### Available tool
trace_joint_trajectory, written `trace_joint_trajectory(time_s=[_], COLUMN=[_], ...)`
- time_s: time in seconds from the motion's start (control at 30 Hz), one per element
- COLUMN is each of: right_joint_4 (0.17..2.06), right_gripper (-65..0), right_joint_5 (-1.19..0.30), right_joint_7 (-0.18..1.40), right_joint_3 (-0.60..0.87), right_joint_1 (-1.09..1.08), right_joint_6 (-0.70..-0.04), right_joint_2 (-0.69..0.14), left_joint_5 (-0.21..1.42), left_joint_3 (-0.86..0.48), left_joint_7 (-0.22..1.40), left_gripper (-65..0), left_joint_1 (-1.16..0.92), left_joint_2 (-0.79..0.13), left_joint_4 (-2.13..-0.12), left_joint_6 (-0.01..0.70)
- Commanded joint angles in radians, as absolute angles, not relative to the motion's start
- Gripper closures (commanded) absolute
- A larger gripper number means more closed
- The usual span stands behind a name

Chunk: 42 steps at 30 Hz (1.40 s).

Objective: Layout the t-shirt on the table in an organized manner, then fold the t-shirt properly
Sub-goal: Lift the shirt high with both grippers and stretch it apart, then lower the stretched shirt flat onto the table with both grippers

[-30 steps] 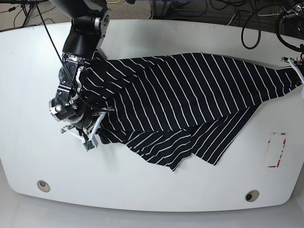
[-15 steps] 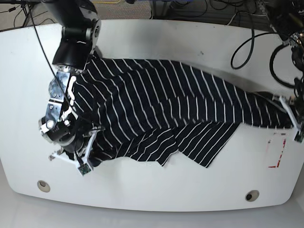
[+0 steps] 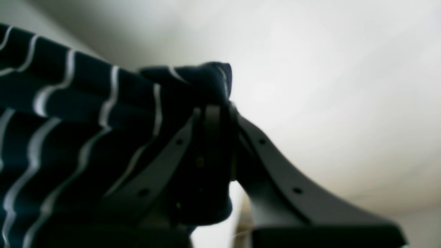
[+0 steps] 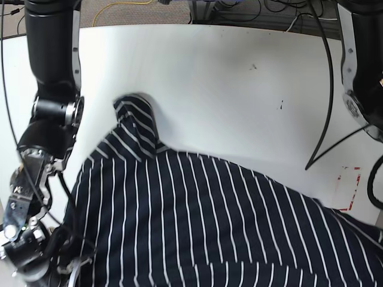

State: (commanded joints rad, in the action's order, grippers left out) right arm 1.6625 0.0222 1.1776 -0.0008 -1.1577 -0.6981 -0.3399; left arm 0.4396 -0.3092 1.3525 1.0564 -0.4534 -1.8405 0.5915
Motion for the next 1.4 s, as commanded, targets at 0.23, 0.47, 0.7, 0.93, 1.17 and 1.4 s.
trace_joint_trajectory(time_s=[0.23, 0.47, 0.7, 0.93, 1.17, 1.4], right_joint_4=[1.667, 1.781, 1.946, 1.995, 1.995, 1.992], right_gripper=[0.0, 0.0, 0.0, 0.0, 0.0, 0.0], right_joint_5=[0.024, 0.027, 0.024, 0.022, 0.025, 0.025], right_joint_7=[1.259, 1.319, 1.320, 1.314, 1.224, 1.102], right_joint_3=[-0.035, -0.018, 0.082, 0.216, 0.378, 0.410], right_joint_1=[-1.288, -1.188, -0.934, -0.625, -0.321, -0.058], right_joint_6=[-0.698, -0.698, -0.698, -0.698, -0.698, -0.698], right_joint_2=[-0.377, -0.392, -0.384, -0.341, -0.231, -0.168], left_joint_5=[0.446, 0.449, 0.450, 0.450, 0.452, 0.452], left_joint_3=[-0.292, -0.292, -0.295, -0.300, -0.358, -0.481], left_joint_7=[1.353, 1.353, 1.353, 1.351, 1.351, 1.351], left_gripper=[0.0, 0.0, 0.0, 0.0, 0.0, 0.0], left_joint_1=[1.188, 1.145, 1.026, 0.840, 0.552, 0.271], left_joint_2=[-0.449, -0.449, -0.447, -0.449, -0.447, -0.417], left_joint_4=[-1.768, -1.764, -1.770, -1.837, -1.954, -1.969], left_joint_6=[0.562, 0.562, 0.568, 0.570, 0.598, 0.696])
